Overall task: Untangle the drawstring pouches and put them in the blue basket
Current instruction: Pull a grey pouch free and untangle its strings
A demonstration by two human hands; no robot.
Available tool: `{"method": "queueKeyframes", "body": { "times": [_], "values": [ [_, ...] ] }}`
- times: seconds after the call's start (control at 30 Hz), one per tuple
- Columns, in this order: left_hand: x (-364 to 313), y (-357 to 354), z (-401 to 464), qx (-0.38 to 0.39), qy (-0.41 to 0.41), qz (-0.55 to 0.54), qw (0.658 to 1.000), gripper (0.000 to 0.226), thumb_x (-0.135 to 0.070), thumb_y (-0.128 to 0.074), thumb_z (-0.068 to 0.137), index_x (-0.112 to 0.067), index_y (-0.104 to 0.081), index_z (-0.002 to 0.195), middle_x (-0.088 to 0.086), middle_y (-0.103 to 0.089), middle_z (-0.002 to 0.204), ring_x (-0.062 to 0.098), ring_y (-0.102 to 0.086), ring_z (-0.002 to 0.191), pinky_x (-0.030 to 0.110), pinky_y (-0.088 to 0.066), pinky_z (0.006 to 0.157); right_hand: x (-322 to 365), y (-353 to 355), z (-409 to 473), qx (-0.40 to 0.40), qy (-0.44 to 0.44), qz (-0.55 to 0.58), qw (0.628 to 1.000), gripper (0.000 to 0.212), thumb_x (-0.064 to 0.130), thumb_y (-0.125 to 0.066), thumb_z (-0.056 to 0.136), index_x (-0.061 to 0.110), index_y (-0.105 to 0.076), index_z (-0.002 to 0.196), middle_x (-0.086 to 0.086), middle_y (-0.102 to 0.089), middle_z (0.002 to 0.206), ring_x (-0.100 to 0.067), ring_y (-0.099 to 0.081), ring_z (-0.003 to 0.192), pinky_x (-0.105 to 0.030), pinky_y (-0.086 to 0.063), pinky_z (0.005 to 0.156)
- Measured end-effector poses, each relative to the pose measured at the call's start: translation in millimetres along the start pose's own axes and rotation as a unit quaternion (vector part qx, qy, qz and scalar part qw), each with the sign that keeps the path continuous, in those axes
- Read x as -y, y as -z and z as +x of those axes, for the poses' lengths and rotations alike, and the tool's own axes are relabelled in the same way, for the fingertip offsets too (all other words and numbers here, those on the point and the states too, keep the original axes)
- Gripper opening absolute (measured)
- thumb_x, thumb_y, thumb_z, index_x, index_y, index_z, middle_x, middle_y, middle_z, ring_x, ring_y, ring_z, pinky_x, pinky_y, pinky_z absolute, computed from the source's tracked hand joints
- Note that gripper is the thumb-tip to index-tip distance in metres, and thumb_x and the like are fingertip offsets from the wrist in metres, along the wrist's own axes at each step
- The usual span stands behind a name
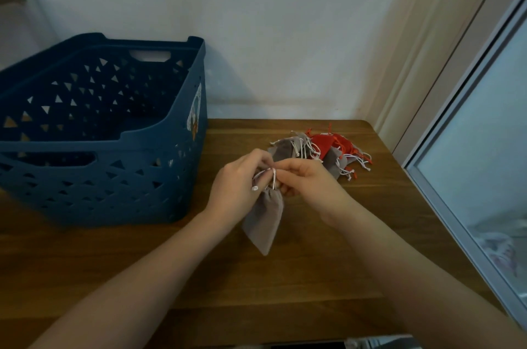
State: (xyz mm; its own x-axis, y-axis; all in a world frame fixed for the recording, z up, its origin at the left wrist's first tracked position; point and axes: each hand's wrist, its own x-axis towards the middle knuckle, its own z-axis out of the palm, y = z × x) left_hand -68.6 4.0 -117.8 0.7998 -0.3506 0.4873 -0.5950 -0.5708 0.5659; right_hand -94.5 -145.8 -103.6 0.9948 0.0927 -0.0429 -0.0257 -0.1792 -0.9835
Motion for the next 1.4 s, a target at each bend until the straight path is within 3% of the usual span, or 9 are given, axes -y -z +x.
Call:
{"method": "queueKeyframes", "body": {
  "times": [0.23, 0.37, 0.47, 0.57, 0.67, 0.8, 0.9, 1.13, 1.4],
  "values": [
    [0, 11, 3, 0.001, -0.033, -0.007, 0.999, 0.009, -0.019, -0.063, 0.086, -0.013, -0.061, 0.092, -0.018, -0.051, 0.074, -0.007, -0.052, 0.069, 0.012, -0.042, 0.059, 7, 5, 3, 0.037, -0.012, -0.049, 0.998, 0.008, 0.01, -0.059, 0.088, 0.014, -0.064, 0.093, -0.001, -0.067, 0.086, -0.007, -0.064, 0.075, -0.018, -0.052, 0.068],
    [5, 16, 6, 0.006, -0.041, 0.018, 0.999, 0.011, -0.02, -0.063, 0.087, -0.012, -0.064, 0.095, -0.005, -0.062, 0.08, 0.0, -0.055, 0.069, 0.018, -0.046, 0.061, 14, 18, 8, -0.021, 0.121, -0.357, 0.926, 0.006, 0.019, -0.054, 0.093, 0.018, -0.057, 0.088, 0.005, -0.054, 0.09, -0.004, -0.05, 0.078, -0.014, -0.038, 0.069],
    [8, 19, 4, 0.034, -0.004, 0.028, 0.999, 0.009, -0.023, -0.06, 0.089, -0.017, -0.062, 0.095, -0.012, -0.057, 0.08, 0.001, -0.054, 0.071, 0.017, -0.044, 0.063, 18, 26, 7, 0.008, 0.158, -0.392, 0.906, 0.017, 0.02, -0.045, 0.097, 0.017, -0.056, 0.083, 0.005, -0.049, 0.085, -0.002, -0.043, 0.076, -0.013, -0.031, 0.067],
    [10, 19, 1, 0.079, 0.0, 0.064, 0.995, 0.008, -0.027, -0.056, 0.091, -0.02, -0.057, 0.087, -0.012, -0.052, 0.07, 0.004, -0.051, 0.063, 0.02, -0.041, 0.057, 13, 28, 3, -0.005, 0.1, -0.291, 0.952, 0.028, 0.019, -0.042, 0.097, 0.01, -0.056, 0.075, 0.001, -0.05, 0.073, -0.007, -0.047, 0.07, -0.021, -0.034, 0.067],
    [18, 19, -3, 0.119, 0.061, 0.095, 0.986, 0.016, -0.029, -0.051, 0.094, -0.023, -0.048, 0.08, -0.008, -0.049, 0.065, 0.007, -0.047, 0.058, 0.021, -0.034, 0.054, 1, 32, 4, -0.119, -0.003, -0.054, 0.991, 0.03, 0.01, -0.045, 0.095, -0.001, -0.053, 0.068, -0.007, -0.056, 0.068, -0.012, -0.058, 0.072, -0.026, -0.045, 0.073],
    [18, 23, -3, 0.093, 0.116, 0.012, 0.989, 0.021, -0.029, -0.052, 0.094, -0.027, -0.05, 0.073, -0.005, -0.054, 0.065, 0.006, -0.051, 0.059, 0.018, -0.037, 0.055, 0, 32, 2, -0.091, -0.048, 0.305, 0.947, 0.036, 0.01, -0.04, 0.095, 0.011, -0.042, 0.059, -0.01, -0.07, 0.087, -0.02, -0.065, 0.097, -0.033, -0.049, 0.089],
    [6, 26, 4, 0.08, 0.156, -0.093, 0.98, 0.024, -0.03, -0.052, 0.094, -0.022, -0.055, 0.072, -0.006, -0.055, 0.06, -0.002, -0.049, 0.052, 0.015, -0.038, 0.056, 9, 26, 5, -0.044, -0.04, 0.384, 0.921, 0.035, 0.021, -0.035, 0.099, 0.015, -0.045, 0.066, -0.002, -0.06, 0.066, -0.017, -0.064, 0.075, -0.03, -0.049, 0.079],
    [-15, 27, 12, 0.052, 0.228, -0.326, 0.916, 0.033, -0.025, -0.052, 0.095, -0.019, -0.052, 0.062, -0.008, -0.046, 0.048, 0.005, -0.042, 0.048, 0.023, -0.038, 0.057, 14, 2, 4, 0.003, 0.047, -0.046, 0.998, 0.029, 0.011, -0.038, 0.099, 0.013, -0.059, 0.079, 0.003, -0.05, 0.065, -0.004, -0.045, 0.058, -0.014, -0.039, 0.059],
    [-26, 27, 17, 0.006, 0.19, -0.277, 0.942, 0.023, -0.026, -0.059, 0.09, -0.016, -0.057, 0.07, -0.015, -0.054, 0.047, -0.004, -0.048, 0.046, 0.021, -0.037, 0.057, 11, -8, -2, 0.024, 0.09, -0.037, 0.995, 0.015, 0.013, -0.054, 0.093, 0.014, -0.064, 0.082, 0.0, -0.057, 0.072, -0.007, -0.055, 0.065, -0.018, -0.045, 0.061]
  ]
}}
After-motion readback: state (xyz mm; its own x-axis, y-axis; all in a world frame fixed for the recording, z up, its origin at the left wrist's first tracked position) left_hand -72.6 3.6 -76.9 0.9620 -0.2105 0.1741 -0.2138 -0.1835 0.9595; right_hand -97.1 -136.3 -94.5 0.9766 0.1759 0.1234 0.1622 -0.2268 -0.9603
